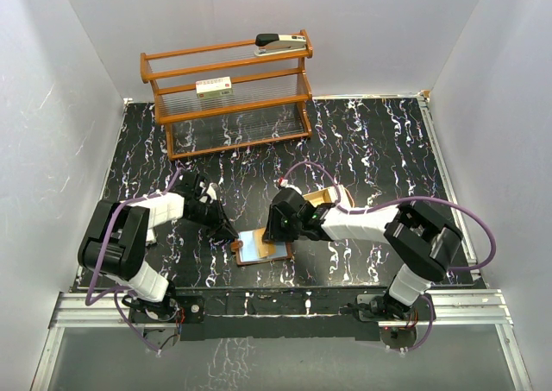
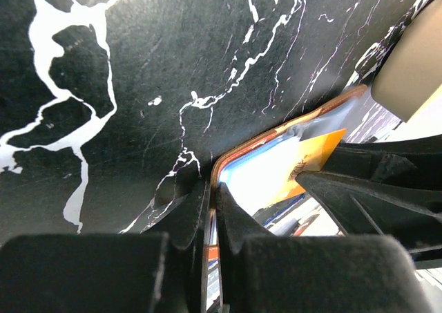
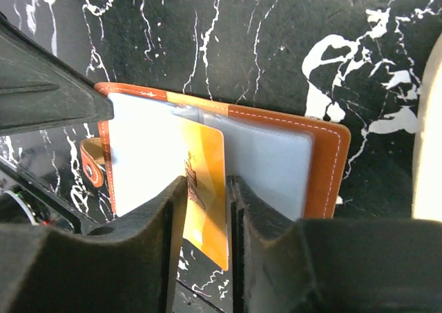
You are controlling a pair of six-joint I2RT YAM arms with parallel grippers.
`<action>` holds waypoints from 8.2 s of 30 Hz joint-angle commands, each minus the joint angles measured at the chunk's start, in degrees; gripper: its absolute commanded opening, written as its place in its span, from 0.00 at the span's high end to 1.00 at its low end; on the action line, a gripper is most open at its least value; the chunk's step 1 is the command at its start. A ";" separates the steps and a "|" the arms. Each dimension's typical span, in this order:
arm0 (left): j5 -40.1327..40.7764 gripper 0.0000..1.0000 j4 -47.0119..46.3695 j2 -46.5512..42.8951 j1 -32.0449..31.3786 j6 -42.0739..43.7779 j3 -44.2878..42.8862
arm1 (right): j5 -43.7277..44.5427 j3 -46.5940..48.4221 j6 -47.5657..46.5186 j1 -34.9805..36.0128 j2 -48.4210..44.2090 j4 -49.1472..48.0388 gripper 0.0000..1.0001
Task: Put the credit cards into the card holder
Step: Insert the credit card into the card holder, then pick up the credit card from the storage box.
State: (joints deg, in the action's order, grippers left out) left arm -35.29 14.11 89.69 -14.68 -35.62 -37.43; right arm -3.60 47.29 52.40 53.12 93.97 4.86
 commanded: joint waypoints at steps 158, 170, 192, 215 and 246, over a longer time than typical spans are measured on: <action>-10.97 1.00 9.80 -1.42 -0.73 13.47 -7.05 | 45.71 22.54 -31.85 -15.20 3.99 40.84 0.83; -10.47 1.00 9.88 -2.25 -0.73 13.25 -6.89 | 45.37 25.36 -33.46 -15.11 3.14 42.96 1.00; 1.40 0.58 10.45 -8.95 -0.76 6.34 -6.94 | 21.96 25.47 -29.10 -12.53 -12.24 40.41 1.00; -20.66 0.41 -12.11 -22.13 -0.77 -9.61 -2.13 | -3.87 1.77 0.12 -3.14 -27.67 -5.01 1.00; -21.61 1.00 -21.29 -31.59 -0.84 -18.08 -1.41 | -0.33 -4.56 4.05 -2.82 -33.43 -8.38 0.75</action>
State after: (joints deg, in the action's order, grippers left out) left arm -57.25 -14.48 59.02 -15.25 -59.46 -36.36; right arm -6.76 41.98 58.15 50.15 63.16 -5.54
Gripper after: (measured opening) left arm 0.009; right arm 0.197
